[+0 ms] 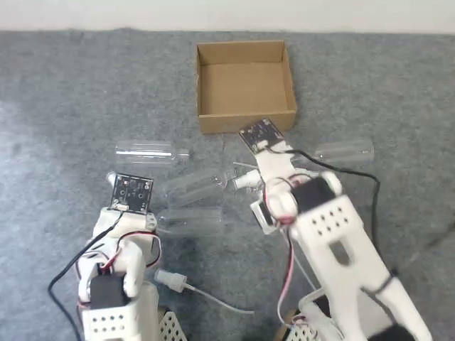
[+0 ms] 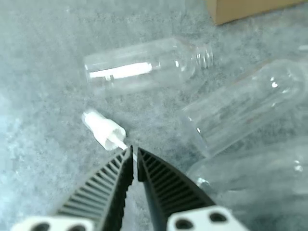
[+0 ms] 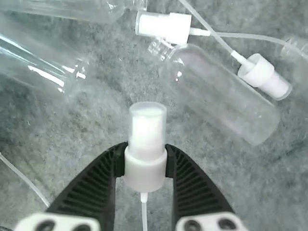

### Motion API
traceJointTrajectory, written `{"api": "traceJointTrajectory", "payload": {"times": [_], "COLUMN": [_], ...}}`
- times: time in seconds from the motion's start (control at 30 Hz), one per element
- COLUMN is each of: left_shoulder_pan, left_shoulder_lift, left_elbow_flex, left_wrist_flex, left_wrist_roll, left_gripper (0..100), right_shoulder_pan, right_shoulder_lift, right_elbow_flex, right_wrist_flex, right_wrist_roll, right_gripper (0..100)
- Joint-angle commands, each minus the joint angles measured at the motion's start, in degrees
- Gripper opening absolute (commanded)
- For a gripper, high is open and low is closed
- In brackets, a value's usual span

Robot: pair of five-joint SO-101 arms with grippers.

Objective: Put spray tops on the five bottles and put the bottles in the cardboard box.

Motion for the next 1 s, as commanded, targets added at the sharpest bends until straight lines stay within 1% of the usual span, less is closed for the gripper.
{"api": "traceJointTrajectory", "payload": {"times": [0.0,0.13,0.2,0.3,0.4,0.5,0.7,0.77,0.87,0.97], "left_shoulder_pan": [-0.09,-0.09,-0.09,-0.09,-0.09,0.09,0.35,0.79,2.29,4.22], "left_shoulder_lift": [-0.88,-0.7,-0.62,2.55,11.6,24.53,46.59,51.78,57.32,59.96], "left_elbow_flex": [-5.58,-8.66,-10.15,-14.2,-20.35,-28.35,-45.49,-49.8,-53.23,-53.85], "left_wrist_flex": [0.18,0.35,0.35,0.44,0.44,1.14,8.7,11.6,14.33,14.51], "left_wrist_roll": [-3.16,-4.66,-4.92,-7.56,-8.18,-8.09,-8.18,-7.3,-2.46,-3.52], "left_gripper": [2,2,2,2,2,2,2,5,10,12], "right_shoulder_pan": [0.75,1.1,1.1,1.54,4.18,7.25,8.22,8.22,8.22,8.31], "right_shoulder_lift": [-11.3,-17.27,-18.15,-18.15,-18.07,-18.15,-18.15,-18.15,-18.15,-18.07], "right_elbow_flex": [4.57,8.79,9.14,9.58,10.99,12.84,13.89,13.89,13.89,13.98], "right_wrist_flex": [-4.79,-7.78,-7.87,-8.75,-11.47,-14.64,-16.4,-16.4,-16.75,-17.1], "right_wrist_roll": [-0.62,-0.62,-0.62,-0.62,-0.62,-0.62,-0.97,-0.97,-0.97,-0.97], "right_gripper": [0.7,0.7,0.7,0.7,0.7,0.7,0.7,0.7,0.7,0.7]}}
